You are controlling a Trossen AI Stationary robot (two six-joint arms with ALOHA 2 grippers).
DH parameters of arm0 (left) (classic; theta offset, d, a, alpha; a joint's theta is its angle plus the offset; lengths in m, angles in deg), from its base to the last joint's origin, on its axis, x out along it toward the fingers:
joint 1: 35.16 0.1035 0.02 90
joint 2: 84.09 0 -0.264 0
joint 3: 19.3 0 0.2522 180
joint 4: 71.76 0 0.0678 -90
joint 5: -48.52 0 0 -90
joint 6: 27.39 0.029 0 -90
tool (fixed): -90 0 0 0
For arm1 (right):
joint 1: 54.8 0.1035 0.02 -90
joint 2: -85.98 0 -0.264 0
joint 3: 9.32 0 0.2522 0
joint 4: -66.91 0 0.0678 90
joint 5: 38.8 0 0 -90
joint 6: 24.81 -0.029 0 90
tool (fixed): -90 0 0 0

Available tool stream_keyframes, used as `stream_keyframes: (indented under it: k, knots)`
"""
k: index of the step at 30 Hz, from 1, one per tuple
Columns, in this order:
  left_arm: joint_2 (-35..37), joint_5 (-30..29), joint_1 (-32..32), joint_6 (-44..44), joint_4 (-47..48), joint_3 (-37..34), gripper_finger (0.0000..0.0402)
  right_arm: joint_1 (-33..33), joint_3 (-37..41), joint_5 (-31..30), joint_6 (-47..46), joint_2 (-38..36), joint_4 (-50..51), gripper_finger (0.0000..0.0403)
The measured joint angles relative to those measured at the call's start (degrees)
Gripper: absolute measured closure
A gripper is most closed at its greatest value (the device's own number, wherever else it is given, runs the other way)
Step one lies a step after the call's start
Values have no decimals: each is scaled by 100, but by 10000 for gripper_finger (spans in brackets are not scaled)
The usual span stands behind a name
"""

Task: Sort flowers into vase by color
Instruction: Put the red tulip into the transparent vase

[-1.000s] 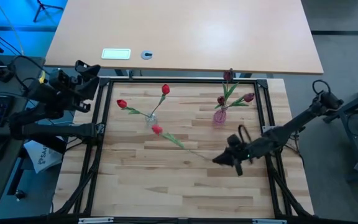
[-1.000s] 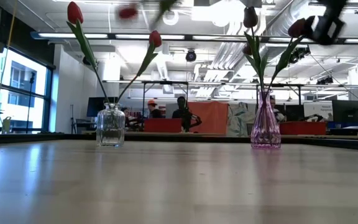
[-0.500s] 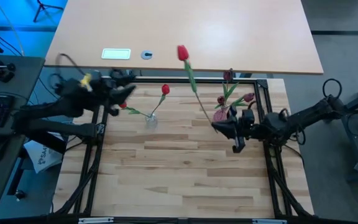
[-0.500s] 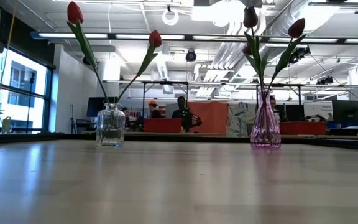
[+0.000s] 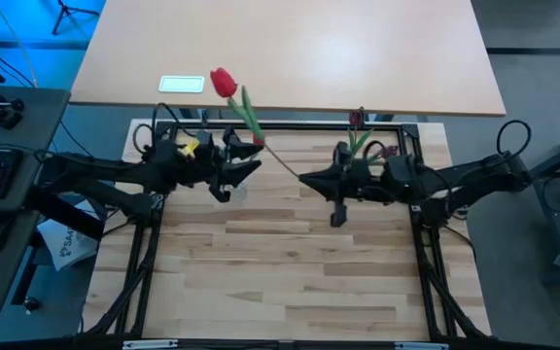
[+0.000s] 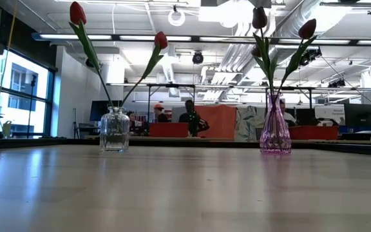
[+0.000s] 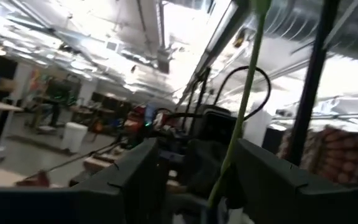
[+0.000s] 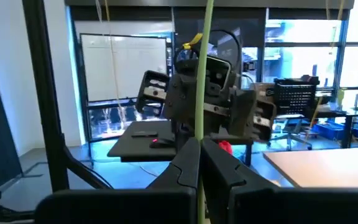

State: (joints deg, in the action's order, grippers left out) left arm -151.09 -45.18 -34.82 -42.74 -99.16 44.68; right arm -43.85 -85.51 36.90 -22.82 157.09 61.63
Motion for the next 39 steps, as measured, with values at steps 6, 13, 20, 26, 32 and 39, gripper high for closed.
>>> stream_keyframes:
  k: [6, 13, 20, 26, 32, 39]
  knots:
    - [-212, 41, -191, -62, -286, 2, 199, -197, -410, 350, -5, 534, -1, 403]
    - [-209, 31, -317, 352, -761, 2, 199, -322, -590, 428, -213, 993, -166, 403]
    - [-209, 19, -315, 288, -893, 2, 199, -322, -597, 377, -218, 1112, -384, 403]
    - [-153, 12, -315, 64, -902, 2, 216, -322, -597, 358, -218, 1108, -437, 403]
    - [12, -22, -313, 347, -871, 2, 287, -322, -597, 355, -218, 1108, -437, 403]
    - [31, -60, -256, 358, -812, 2, 391, -322, -597, 340, -211, 1108, -432, 403]
